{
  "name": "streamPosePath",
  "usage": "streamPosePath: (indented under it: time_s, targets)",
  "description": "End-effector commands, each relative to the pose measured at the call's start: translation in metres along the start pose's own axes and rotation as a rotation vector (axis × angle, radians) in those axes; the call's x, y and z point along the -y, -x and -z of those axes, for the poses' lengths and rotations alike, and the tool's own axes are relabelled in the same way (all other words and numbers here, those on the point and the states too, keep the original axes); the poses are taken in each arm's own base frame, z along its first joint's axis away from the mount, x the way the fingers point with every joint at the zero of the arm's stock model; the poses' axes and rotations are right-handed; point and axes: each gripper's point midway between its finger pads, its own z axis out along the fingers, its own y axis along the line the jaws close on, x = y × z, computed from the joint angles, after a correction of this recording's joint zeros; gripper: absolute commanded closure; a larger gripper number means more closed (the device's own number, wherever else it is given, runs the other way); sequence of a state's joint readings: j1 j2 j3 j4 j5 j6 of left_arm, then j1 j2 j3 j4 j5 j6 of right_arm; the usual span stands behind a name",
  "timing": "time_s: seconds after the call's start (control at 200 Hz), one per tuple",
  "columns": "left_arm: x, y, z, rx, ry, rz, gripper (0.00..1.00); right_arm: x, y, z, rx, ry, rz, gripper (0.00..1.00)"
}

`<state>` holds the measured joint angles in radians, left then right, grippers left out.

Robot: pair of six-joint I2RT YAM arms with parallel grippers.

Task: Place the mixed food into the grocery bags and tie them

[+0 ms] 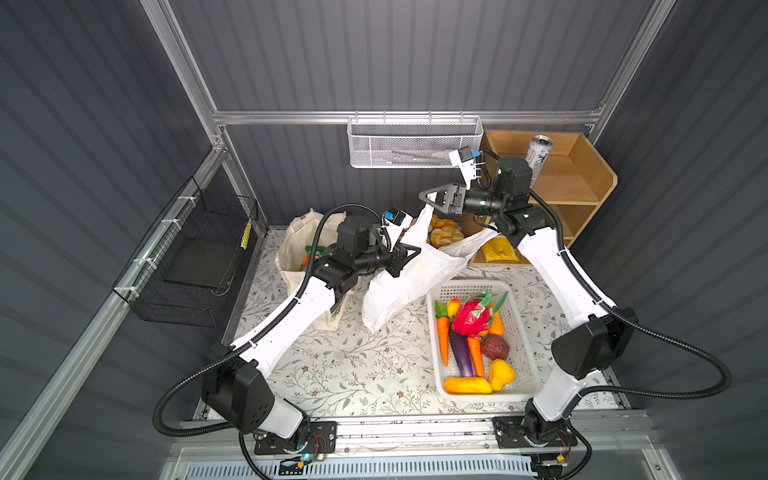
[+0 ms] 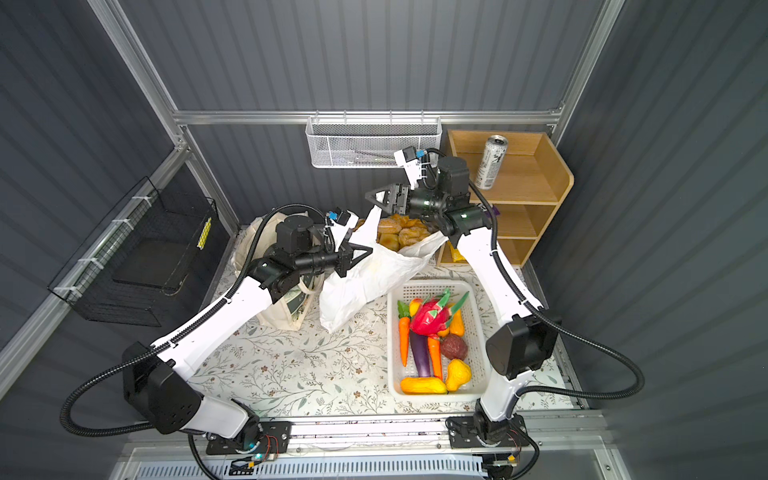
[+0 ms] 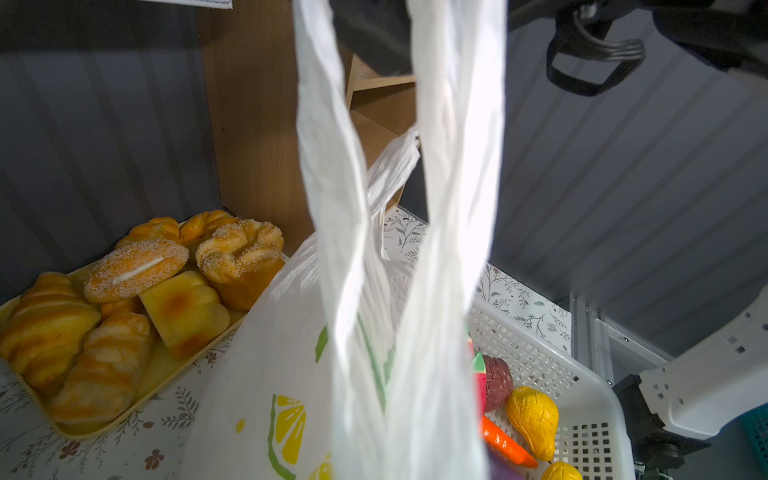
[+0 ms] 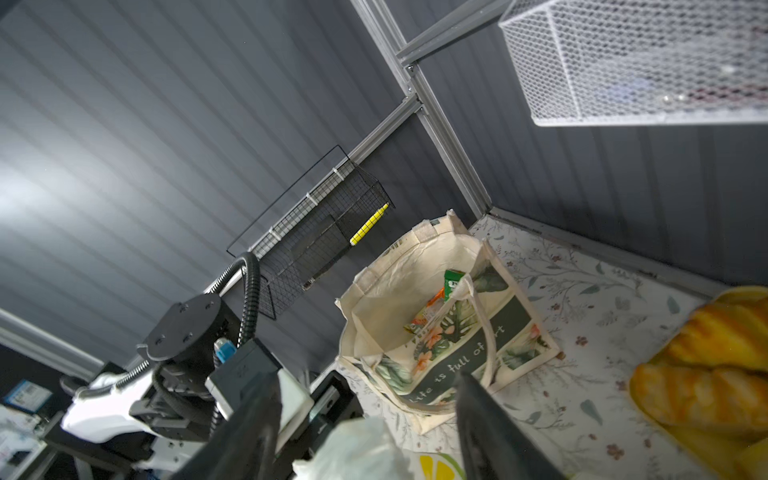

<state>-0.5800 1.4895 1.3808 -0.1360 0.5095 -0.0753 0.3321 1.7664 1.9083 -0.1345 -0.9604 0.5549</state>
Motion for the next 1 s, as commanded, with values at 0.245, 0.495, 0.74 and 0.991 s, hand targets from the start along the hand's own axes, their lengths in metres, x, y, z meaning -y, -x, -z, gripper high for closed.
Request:
streamPosePath:
  time_s: [0.245,0.495,0.74,0.991]
  targets:
    - [0.001,0.013,0.029,0.049,0.097,-0.054,0.19,-0.034,-0.019,0.005,0.006,0.098,-0.028,0.77]
    - [-0.005,-0.005,0.023,0.043,0.093,0.033,0.37,-0.006,-0.058,0.037,0.037,-0.112,-0.124,0.23]
    - [-0.003,-0.033,0.014,0.034,0.043,0.125,0.87,0.024,-0.114,0.112,0.030,-0.505,-0.242,0.17]
    - [-0.004,-0.038,0.020,0.044,0.063,0.134,0.98,0.058,-0.196,0.192,-0.010,-0.937,-0.331,0.12]
